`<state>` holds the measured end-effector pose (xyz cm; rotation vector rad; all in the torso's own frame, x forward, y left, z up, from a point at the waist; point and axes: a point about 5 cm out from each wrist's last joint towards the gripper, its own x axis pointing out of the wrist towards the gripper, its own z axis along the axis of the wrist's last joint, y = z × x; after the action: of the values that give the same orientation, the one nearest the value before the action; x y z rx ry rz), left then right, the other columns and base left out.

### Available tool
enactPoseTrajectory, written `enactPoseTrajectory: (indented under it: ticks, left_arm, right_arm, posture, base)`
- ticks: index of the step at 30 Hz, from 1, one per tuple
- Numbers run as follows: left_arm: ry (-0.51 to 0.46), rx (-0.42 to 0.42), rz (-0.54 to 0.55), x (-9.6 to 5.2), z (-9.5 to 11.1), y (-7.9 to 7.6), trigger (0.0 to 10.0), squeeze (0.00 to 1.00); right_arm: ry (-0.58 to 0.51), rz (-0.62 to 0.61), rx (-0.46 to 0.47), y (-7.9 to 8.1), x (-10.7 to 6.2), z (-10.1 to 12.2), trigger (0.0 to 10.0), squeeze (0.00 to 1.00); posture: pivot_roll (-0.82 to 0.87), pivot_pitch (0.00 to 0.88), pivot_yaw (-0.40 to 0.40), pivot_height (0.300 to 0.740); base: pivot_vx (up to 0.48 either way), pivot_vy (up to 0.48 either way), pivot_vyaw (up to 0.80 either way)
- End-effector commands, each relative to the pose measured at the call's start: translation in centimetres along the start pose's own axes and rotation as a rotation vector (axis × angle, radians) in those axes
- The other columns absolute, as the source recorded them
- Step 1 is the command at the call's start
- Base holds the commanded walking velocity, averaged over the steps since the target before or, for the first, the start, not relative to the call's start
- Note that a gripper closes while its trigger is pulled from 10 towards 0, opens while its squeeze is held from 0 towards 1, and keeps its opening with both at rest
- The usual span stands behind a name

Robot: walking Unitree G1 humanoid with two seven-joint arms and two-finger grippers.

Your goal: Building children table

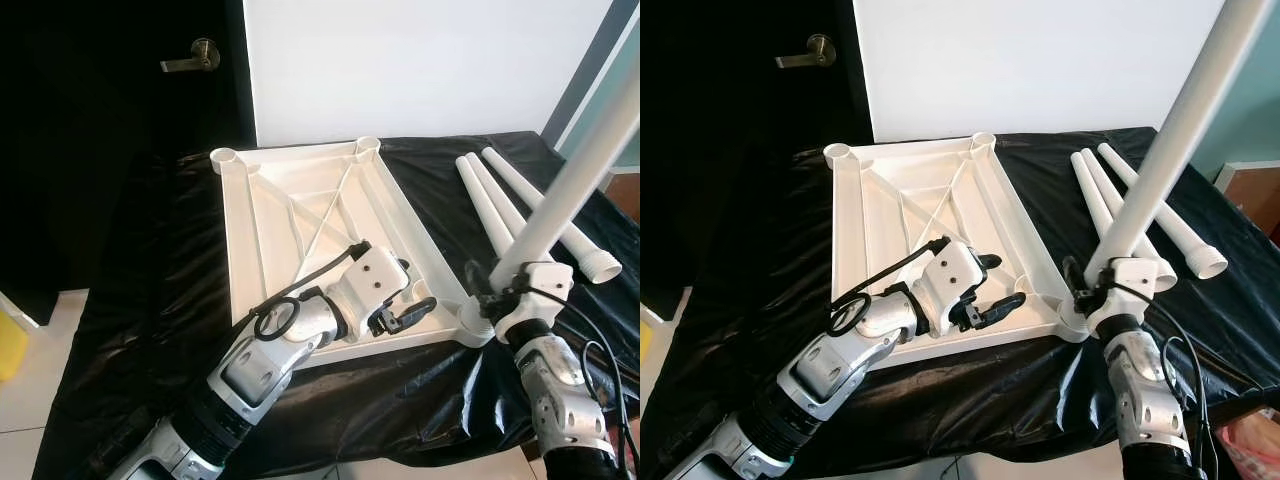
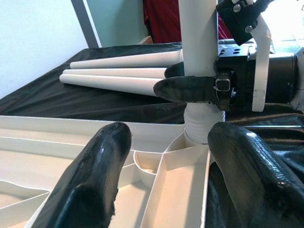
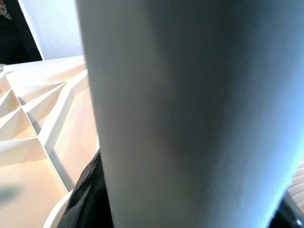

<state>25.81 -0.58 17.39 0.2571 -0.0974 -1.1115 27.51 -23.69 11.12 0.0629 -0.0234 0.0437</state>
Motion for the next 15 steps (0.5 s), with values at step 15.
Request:
enactPoseTrajectory:
  ticks: [15]
  left_arm:
    - [-0.014, 0.024, -0.080, 0.11, 0.57, -0.17, 10.0, 0.00]
  right_arm:
    - [0.138, 0.003, -0.140, 0.51, -1.91, -3.86, 10.0, 0.00]
  posture:
    - [-0.02, 0.027, -0.003, 0.740]
  base:
    - [0.000, 0.000, 0.00]
